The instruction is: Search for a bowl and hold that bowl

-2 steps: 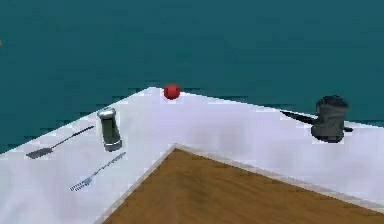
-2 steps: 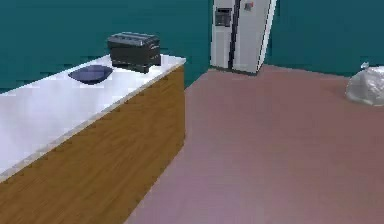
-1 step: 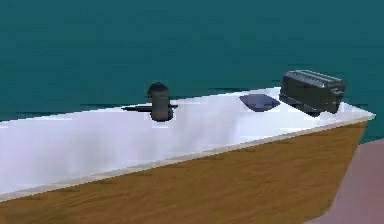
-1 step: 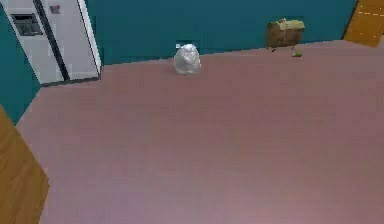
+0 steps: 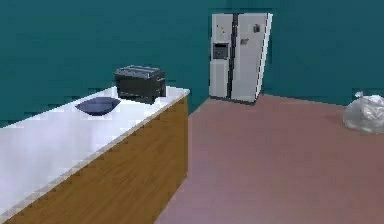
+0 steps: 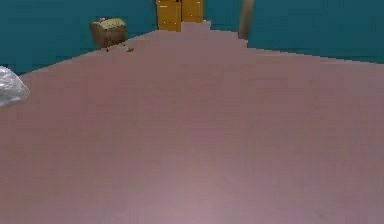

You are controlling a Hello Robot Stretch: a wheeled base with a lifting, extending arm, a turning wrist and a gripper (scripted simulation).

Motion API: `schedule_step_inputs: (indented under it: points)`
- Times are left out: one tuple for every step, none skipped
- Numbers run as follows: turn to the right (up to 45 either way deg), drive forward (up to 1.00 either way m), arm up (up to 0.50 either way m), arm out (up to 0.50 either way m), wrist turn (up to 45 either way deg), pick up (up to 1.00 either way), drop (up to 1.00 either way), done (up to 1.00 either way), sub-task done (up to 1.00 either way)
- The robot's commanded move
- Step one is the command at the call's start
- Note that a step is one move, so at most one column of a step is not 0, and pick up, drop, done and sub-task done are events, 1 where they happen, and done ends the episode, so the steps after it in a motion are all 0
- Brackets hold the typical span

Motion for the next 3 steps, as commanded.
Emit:
schedule_step_inputs:
  points:
    - [24.0,0.00,0.00,0.00,0.0,0.00,0.00,0.00,0.00]
    - [0.0,0.10,0.00,0.00,0.0,0.00,0.00,0.00,0.00]
    - [-3.0,0.00,0.00,0.00,0.0,0.00,0.00,0.00,0.00]
